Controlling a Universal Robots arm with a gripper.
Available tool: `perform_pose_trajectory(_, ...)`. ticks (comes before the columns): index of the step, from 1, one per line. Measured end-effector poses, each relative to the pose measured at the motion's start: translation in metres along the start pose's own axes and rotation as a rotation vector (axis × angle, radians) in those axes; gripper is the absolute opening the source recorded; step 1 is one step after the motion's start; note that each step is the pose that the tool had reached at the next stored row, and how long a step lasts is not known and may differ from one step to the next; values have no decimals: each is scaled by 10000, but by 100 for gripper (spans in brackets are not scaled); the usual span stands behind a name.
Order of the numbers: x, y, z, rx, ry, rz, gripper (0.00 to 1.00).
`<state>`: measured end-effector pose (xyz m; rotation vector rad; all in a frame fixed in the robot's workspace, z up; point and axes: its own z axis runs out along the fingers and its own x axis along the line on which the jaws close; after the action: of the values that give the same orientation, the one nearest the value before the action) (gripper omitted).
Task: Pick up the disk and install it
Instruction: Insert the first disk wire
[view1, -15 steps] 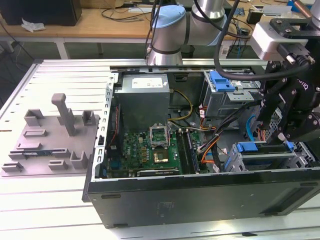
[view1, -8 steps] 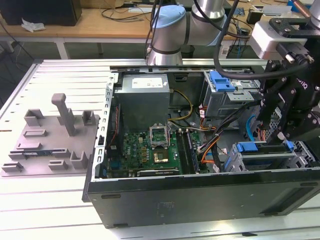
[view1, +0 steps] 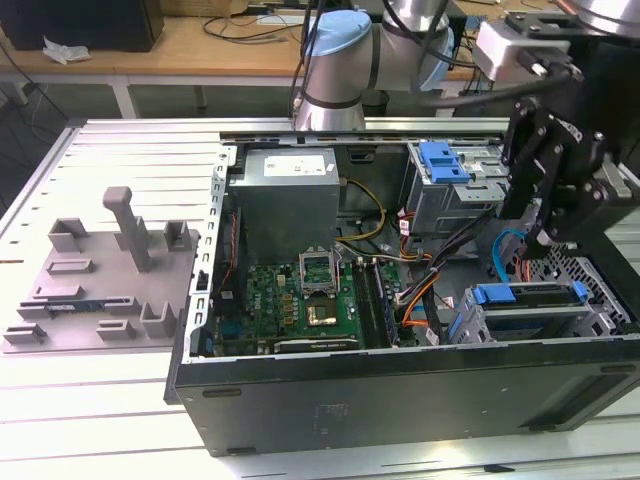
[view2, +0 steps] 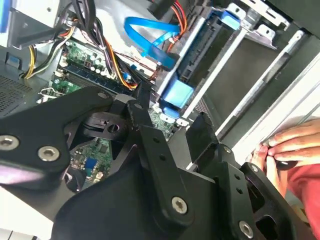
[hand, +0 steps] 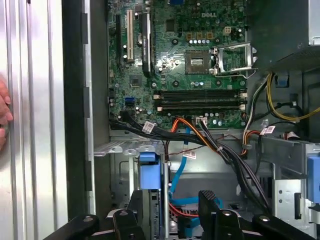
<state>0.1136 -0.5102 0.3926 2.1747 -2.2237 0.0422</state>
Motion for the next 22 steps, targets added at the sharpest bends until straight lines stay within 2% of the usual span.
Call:
perform_pose_trajectory(1, -38, 1, -1, 1, 41, -2, 56)
perform_pose_trajectory(2, -118, 3, -4, 3, 120, -7, 56)
perform_pose_trajectory(4, -213, 1, -2, 8, 258, -33, 56)
perform_pose_trajectory(5, -226, -13, 4, -1, 262, -59, 56)
perform_pose_trajectory(6, -230, -28, 9, -19, 262, -77, 56)
perform_pose_trajectory(7, -233, -61, 15, -82, 265, -116, 56)
perform_pose_trajectory(8, -235, -97, 20, -158, 262, -154, 56)
perform_pose_trajectory(9, -237, -152, 27, -303, 263, -233, 56)
perform_pose_trajectory(12, -240, -231, 29, -415, 265, -319, 56)
perform_pose_trajectory(14, -241, -266, 29, -436, 278, -326, 56)
perform_pose_trajectory(19, -241, -269, 28, -437, 301, -322, 56)
perform_pose_trajectory(20, -243, -285, 29, -443, 401, -204, 56)
perform_pose_trajectory(22, -246, -303, 28, -448, 509, -98, 56)
